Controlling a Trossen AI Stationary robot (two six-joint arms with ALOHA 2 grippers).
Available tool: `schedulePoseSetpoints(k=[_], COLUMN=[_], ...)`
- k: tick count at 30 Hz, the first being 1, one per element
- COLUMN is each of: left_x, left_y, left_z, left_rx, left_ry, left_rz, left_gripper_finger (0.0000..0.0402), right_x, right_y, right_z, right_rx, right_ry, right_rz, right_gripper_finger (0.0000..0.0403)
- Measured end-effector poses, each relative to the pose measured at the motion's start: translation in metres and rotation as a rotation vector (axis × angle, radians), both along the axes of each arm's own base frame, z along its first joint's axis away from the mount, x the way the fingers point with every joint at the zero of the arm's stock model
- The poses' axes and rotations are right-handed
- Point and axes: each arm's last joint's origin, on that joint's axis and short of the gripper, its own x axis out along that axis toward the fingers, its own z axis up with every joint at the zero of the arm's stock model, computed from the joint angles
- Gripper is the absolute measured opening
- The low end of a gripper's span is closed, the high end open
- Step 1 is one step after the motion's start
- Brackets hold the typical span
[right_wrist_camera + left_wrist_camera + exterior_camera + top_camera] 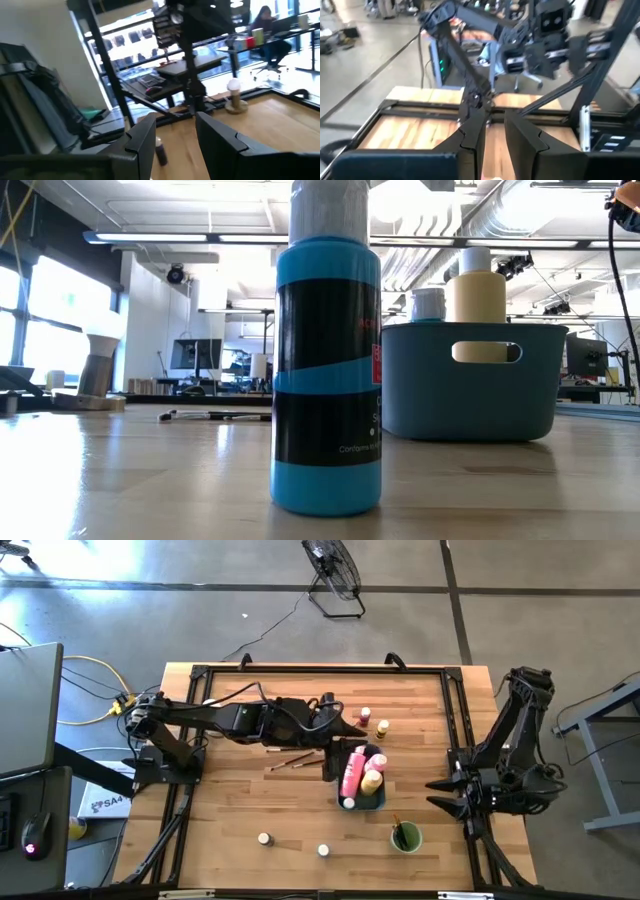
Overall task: Pick & Place Paint Supplies
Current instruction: Adjust the blue bin
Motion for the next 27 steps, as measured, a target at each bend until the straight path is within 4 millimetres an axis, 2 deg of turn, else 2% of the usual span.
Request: schedulePoseSetpoints(k=[15,19,24,27], left_x=[-0.004,-0.004,-0.004,-0.005], left_y=[0.010,0.028,0.059,0.075], left_z=[-0.018,-0.023,-0.026,-0.026], left_rx=[-0.031,-0.070,-0.143,-0.155], left_ry=[0.184,0.237,0.271,0.273], left_rz=[0.114,0.110,0.084,0.064], left_gripper_finger=[0.0070,0.0055,0.0008,0.0007], right_x=[0.046,0.055,0.064,0.069], right_y=[-0.031,-0.038,-0.047,-0.053], right_z=[0.006,0.005,0.003,0.001], right_rx=[0.034,0.044,0.078,0.108], right_ry=[-0.092,-0.098,-0.091,-0.078], right_rz=[0.097,0.120,0.132,0.123], right_gripper_finger=[0.0133,0.0133,0.0133,0.0133])
